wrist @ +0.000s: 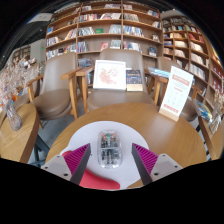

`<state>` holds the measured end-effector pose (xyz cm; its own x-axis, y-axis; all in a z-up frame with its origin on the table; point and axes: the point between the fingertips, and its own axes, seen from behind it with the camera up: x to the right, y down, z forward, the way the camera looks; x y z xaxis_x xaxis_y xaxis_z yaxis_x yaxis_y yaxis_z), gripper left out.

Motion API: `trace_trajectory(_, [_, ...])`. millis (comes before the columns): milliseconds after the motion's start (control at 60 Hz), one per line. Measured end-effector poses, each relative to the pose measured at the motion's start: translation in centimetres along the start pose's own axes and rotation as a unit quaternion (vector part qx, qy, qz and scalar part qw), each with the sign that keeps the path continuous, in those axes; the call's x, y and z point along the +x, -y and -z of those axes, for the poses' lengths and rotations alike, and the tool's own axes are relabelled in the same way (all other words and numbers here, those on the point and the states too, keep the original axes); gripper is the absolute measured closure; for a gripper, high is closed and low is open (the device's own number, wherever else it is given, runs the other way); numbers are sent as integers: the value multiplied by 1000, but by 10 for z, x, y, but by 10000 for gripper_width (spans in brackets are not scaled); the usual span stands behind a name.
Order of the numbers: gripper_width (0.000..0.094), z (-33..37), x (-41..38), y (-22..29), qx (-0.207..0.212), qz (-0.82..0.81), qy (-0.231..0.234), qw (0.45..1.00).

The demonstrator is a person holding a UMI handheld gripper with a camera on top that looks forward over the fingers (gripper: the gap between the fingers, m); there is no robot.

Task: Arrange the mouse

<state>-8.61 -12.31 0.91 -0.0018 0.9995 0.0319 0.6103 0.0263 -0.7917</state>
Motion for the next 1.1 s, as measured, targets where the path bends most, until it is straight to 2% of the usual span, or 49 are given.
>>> trace_trajectory(283, [86, 163, 51, 14, 50, 1, -4, 999])
trace_trajectory(400, [86, 240, 81, -2, 67, -9, -16, 998])
trace_trajectory(583, [86, 334, 101, -50, 77, -21, -4, 997])
trace_trajectory(833, [87, 402, 139, -99, 96, -9, -30, 995])
trace_trajectory(967, [84, 414, 142, -115, 97, -13, -29, 995])
trace_trajectory(1100, [86, 420, 131, -125, 85, -32, -6, 996])
